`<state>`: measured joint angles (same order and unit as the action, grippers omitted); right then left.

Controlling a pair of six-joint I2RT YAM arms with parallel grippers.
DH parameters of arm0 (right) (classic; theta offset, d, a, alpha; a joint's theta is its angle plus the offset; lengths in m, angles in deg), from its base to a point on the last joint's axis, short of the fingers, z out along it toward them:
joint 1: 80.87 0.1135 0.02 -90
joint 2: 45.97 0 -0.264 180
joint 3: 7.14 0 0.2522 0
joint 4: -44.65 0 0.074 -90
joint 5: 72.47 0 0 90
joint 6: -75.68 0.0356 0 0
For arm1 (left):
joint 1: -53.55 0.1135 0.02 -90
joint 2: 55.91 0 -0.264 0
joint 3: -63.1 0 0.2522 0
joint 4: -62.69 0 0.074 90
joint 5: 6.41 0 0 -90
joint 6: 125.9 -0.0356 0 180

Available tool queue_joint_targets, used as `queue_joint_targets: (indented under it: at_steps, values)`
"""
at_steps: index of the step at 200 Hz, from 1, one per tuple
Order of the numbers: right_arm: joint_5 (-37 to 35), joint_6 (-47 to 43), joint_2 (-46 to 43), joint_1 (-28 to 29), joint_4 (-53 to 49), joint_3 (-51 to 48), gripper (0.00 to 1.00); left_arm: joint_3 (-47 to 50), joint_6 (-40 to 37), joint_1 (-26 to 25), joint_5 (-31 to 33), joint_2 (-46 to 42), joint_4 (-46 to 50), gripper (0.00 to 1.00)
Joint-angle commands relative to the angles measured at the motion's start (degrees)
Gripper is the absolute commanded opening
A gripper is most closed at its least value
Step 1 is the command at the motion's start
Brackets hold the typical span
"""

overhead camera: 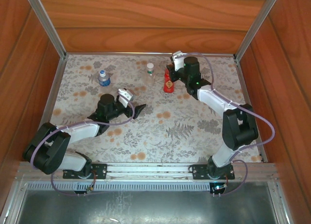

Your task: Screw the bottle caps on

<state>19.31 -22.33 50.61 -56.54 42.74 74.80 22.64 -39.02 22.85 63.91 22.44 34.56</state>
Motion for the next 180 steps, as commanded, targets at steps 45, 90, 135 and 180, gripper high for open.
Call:
queue_joint_targets:
  at_steps: [45,90,135,180]
  values:
    - [2.1,-2.7,-0.3,-0.2,1.3,0.1,0.43,-0.6,0.9,0.7,0.5,-0.2,-2.6,1.00]
    - [-0.2,-2.6,-4.5,-0.2,-1.4,1.4,0.63,0.2,0.8,1.3,1.9,-2.2,-2.5,1.00]
    - [-2.5,-1.3,-11.3,-1.1,-1.8,-1.7,0.84,3.1,0.7,4.6,5.0,-6.3,-2.4,1.00]
    - [-4.0,0.6,-20.6,-4.4,-3.7,-9.6,0.90,7.7,1.7,13.2,8.3,-13.7,-0.2,1.00]
